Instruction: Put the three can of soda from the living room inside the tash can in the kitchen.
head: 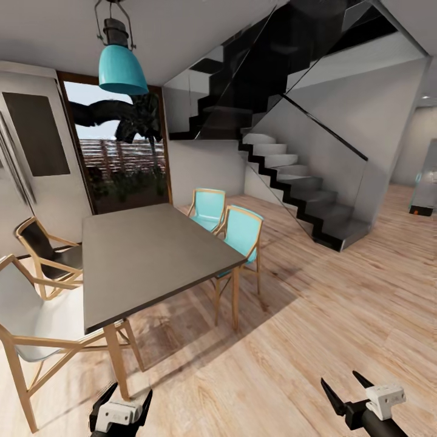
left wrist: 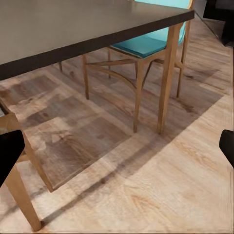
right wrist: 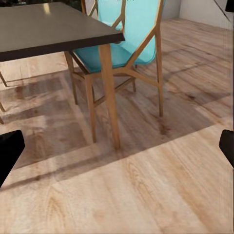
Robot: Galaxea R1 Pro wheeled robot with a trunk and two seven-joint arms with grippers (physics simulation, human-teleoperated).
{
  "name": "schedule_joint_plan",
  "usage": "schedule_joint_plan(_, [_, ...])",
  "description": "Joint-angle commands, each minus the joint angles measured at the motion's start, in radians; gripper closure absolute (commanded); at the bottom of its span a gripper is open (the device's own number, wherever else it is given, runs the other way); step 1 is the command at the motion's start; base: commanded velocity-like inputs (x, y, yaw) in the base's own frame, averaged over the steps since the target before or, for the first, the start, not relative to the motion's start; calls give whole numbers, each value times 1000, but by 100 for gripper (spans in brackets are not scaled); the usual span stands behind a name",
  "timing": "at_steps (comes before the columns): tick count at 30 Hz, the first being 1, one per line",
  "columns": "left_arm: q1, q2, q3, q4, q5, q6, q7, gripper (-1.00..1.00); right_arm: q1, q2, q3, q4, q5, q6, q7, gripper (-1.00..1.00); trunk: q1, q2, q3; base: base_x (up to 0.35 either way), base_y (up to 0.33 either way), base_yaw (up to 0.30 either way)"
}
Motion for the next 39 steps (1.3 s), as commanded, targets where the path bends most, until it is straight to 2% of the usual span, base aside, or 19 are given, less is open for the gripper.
schedule_joint_plan(1, [0,0,0,8,1,0,0,-100,0,1,0,1,0,0,0,-100,0,0,1,0,0,-176])
schedule_joint_plan(12, [0,0,-1,22,4,-1,0,-100,0,2,-2,2,-1,0,0,-100,0,0,12,0,0,-195])
schedule_joint_plan(19, [0,0,-1,23,5,-1,-1,-100,0,11,-5,0,-1,0,0,-100,0,0,13,0,0,-38])
schedule_joint_plan(24, [0,0,-1,23,4,-1,-1,-100,0,25,-4,0,0,1,-2,-100,0,0,14,0,0,-12])
schedule_joint_plan(39, [0,0,-1,24,1,-1,-1,-100,0,26,-5,0,0,14,-7,-100,0,0,2,0,0,-160])
